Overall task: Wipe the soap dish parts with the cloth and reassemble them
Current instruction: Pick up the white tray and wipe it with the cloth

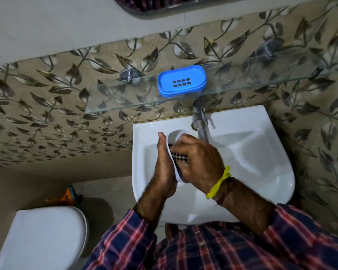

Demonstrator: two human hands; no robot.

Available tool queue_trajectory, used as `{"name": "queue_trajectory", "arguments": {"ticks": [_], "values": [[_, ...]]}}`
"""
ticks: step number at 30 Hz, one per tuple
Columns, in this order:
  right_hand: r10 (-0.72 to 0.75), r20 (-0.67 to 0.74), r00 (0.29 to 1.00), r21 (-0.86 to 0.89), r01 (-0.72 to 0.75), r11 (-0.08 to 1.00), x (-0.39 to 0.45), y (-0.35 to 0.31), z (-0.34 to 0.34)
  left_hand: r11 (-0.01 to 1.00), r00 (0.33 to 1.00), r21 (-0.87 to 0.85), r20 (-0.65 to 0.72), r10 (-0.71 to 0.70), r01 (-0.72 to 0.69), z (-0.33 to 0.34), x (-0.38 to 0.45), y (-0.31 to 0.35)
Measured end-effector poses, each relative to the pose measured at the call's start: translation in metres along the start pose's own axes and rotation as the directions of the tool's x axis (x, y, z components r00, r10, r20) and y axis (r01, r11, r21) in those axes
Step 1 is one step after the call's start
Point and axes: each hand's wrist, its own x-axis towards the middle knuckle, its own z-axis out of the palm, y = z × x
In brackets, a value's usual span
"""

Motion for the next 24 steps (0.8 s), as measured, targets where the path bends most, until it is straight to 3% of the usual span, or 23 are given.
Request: {"name": "queue_trajectory", "arguments": {"ticks": [2,5,9,12,14,16,18,21,24], "values": [[0.003,0.031,1.000,-0.050,-0.001,0.999,0.002,0.008,-0.004,0.999,0.999,0.011,0.011,-0.037,0.037,-0.001,0.000,-0.003],[0.051,-0.045,0.998,-0.031,-0.053,0.998,0.010,0.003,-0.005,0.999,0.999,-0.031,-0.033,-0.024,0.023,0.002,0.001,-0.011],[0.019,0.086,0.996,-0.001,-0.019,1.000,0.001,-0.003,-0.002,0.997,0.998,-0.026,-0.013,-0.068,0.068,-0.004,0.000,-0.006],[0.160,-0.061,0.985,-0.041,-0.163,0.986,0.007,0.008,-0.005,0.999,1.000,0.036,-0.002,-0.028,0.028,0.007,-0.002,-0.011],[0.142,-0.091,0.986,0.041,-0.139,0.989,0.014,0.003,-0.007,1.000,1.000,0.024,-0.007,-0.014,0.014,0.013,-0.001,-0.010],[0.034,0.024,0.999,0.091,-0.036,0.995,0.009,-0.001,-0.007,1.000,0.999,0.003,0.014,-0.030,0.030,0.009,-0.002,-0.001],[0.021,0.167,0.986,0.003,-0.022,1.000,0.000,0.003,-0.011,0.997,0.999,0.049,0.003,-0.052,0.052,0.001,0.000,0.005],[0.139,0.141,0.980,-0.043,-0.134,0.990,-0.002,0.010,-0.013,0.991,0.999,0.123,-0.006,-0.051,0.052,0.005,0.000,0.014],[0.080,0.270,0.959,-0.044,-0.070,0.997,-0.001,0.003,-0.012,0.993,0.999,0.103,-0.028,-0.045,0.048,0.009,0.002,0.022]]}}
